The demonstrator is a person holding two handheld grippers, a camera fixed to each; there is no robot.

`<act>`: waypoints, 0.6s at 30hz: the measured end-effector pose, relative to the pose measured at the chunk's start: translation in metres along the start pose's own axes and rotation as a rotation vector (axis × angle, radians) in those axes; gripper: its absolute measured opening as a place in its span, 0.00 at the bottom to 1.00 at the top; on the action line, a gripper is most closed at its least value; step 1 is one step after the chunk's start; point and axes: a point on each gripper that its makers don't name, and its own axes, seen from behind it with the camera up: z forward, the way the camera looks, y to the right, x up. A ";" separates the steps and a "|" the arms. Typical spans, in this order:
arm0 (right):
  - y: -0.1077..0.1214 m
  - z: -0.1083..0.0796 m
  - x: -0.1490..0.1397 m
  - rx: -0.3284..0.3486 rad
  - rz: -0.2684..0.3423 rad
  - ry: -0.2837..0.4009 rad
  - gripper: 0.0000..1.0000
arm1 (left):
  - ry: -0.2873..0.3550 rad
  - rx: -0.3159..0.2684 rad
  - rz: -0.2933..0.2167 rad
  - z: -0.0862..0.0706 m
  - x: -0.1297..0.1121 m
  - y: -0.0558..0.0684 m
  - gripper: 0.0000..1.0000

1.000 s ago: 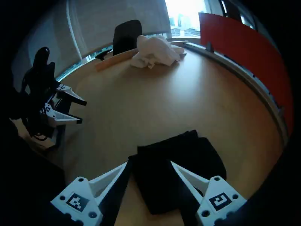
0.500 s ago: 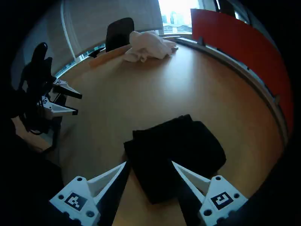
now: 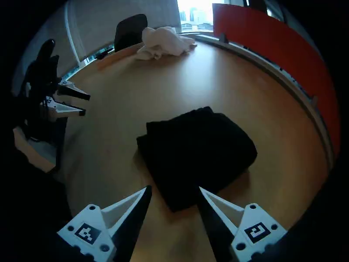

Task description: Fold towel

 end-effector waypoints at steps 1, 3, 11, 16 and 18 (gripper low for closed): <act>0.000 -0.001 -0.003 -0.003 0.001 -0.005 0.74 | 0.000 0.000 0.001 0.000 0.000 0.000 0.99; 0.001 -0.002 -0.009 -0.011 0.003 -0.014 0.74 | -0.001 -0.001 0.003 0.000 0.000 0.001 0.99; 0.003 -0.003 -0.023 -0.027 0.024 -0.031 0.74 | -0.002 -0.006 0.007 0.001 0.000 0.003 0.99; 0.005 -0.002 -0.027 -0.041 0.026 -0.040 0.69 | -0.003 -0.006 0.010 0.001 0.000 0.003 0.99; 0.006 -0.001 -0.029 -0.049 0.030 -0.043 0.64 | -0.004 -0.007 0.010 0.001 0.000 0.004 0.99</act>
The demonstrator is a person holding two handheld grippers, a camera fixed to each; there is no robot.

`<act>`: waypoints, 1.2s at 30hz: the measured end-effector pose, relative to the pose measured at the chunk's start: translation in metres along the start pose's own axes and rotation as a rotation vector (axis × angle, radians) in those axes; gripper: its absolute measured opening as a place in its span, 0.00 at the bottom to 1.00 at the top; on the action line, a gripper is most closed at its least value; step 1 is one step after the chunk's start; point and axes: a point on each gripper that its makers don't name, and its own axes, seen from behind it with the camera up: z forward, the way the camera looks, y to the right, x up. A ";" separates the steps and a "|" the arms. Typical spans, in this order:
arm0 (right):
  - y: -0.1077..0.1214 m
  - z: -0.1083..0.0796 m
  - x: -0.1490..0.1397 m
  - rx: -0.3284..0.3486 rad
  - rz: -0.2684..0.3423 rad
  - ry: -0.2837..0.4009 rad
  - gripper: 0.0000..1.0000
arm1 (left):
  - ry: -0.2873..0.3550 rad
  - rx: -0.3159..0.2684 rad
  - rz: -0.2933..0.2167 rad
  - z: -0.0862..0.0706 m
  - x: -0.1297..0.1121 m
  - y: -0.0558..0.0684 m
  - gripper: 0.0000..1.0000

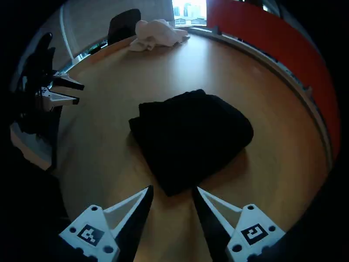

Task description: Fold towel

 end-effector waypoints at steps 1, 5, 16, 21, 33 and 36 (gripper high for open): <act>0.000 0.001 0.000 -0.002 0.004 0.000 0.62 | 0.000 0.000 -0.001 0.000 0.000 0.000 0.99; 0.000 0.003 -0.002 -0.016 0.018 0.001 0.53 | 0.000 0.000 -0.004 0.000 0.000 0.000 0.99; 0.002 0.006 -0.004 -0.058 0.010 0.000 0.39 | -0.001 -0.001 -0.003 0.000 0.000 -0.001 0.99; 0.004 0.005 -0.005 -0.061 0.021 0.002 0.26 | -0.001 -0.001 -0.003 0.000 0.000 -0.001 0.99; 0.009 0.003 -0.006 -0.083 0.029 0.004 0.21 | -0.001 0.000 -0.002 -0.001 -0.001 -0.001 0.99; 0.010 0.003 -0.007 -0.088 0.033 0.004 0.21 | -0.001 -0.001 -0.002 -0.001 -0.001 -0.001 0.99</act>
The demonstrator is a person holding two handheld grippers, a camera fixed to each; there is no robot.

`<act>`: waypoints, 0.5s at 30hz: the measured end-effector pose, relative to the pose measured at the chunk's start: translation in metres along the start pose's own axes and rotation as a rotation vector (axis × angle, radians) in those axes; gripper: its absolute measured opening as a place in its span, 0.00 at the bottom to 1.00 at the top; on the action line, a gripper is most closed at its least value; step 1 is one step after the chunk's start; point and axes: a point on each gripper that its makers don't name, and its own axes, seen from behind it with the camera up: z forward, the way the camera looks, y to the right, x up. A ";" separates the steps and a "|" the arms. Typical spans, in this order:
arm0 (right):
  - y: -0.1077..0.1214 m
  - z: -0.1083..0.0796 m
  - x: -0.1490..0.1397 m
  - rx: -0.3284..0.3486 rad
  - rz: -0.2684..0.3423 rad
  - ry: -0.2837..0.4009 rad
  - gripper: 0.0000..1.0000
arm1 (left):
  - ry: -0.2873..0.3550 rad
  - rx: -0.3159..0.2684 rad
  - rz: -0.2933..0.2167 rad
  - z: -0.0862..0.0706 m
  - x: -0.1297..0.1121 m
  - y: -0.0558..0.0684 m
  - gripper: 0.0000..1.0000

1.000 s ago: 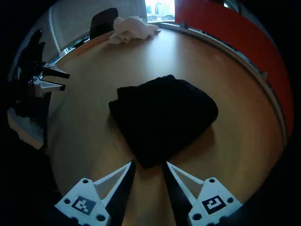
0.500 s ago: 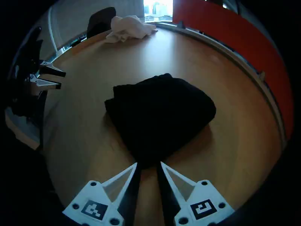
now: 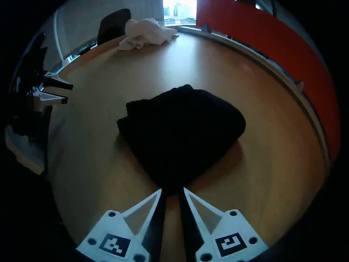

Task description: Fold towel

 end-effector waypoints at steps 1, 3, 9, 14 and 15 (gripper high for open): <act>0.001 0.000 0.000 -0.003 0.001 0.000 0.20 | 0.000 0.000 0.000 0.000 0.000 0.000 0.99; 0.003 0.000 -0.001 -0.009 0.003 -0.001 0.19 | 0.000 0.000 0.000 0.000 0.001 0.001 0.99; 0.010 0.000 -0.003 -0.023 0.023 0.000 0.15 | 0.001 -0.003 0.002 0.000 0.001 0.001 0.99; 0.010 -0.001 -0.003 -0.018 0.035 0.004 0.11 | 0.000 -0.004 0.004 0.001 0.001 0.003 0.99; 0.011 -0.001 -0.002 -0.018 0.037 0.005 0.11 | 0.001 -0.004 0.004 0.001 0.001 0.003 0.99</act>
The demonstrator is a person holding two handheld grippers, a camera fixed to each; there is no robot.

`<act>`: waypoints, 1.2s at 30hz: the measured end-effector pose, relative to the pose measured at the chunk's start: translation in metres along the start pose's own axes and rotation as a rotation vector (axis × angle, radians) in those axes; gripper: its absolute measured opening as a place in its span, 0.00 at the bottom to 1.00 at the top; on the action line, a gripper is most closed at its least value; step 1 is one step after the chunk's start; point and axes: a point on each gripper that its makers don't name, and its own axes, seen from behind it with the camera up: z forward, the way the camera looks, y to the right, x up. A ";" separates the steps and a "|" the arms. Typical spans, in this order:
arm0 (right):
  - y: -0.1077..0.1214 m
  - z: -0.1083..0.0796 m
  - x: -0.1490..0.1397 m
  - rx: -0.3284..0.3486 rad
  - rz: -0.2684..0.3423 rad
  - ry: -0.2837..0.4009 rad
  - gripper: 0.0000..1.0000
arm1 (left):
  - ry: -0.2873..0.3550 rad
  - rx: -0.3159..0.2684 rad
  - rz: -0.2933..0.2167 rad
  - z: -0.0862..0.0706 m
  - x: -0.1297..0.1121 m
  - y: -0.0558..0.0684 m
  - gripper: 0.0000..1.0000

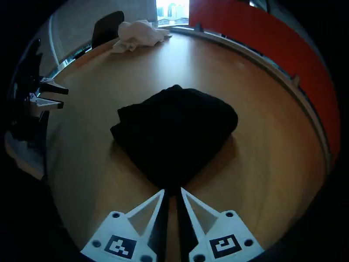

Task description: Fold towel

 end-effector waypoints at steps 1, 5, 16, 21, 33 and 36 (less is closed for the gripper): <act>0.000 -0.001 0.001 0.000 0.000 0.002 0.11 | 0.000 0.000 0.000 0.000 0.000 0.000 0.99; 0.001 -0.004 0.004 -0.002 -0.002 0.012 0.09 | 0.002 -0.001 0.001 0.000 0.001 0.001 0.99; 0.014 -0.024 0.038 -0.025 0.002 0.093 0.08 | 0.011 -0.007 0.008 0.001 0.008 0.003 0.99; 0.022 -0.039 0.067 -0.039 -0.003 0.144 0.08 | 0.021 -0.012 0.010 0.001 0.014 0.005 0.99; 0.041 -0.078 0.137 -0.054 -0.009 0.233 0.07 | 0.050 -0.024 0.022 -0.001 0.030 0.008 0.99; 0.046 -0.089 0.151 -0.065 -0.020 0.246 0.07 | 0.054 -0.026 0.025 -0.002 0.032 0.009 0.99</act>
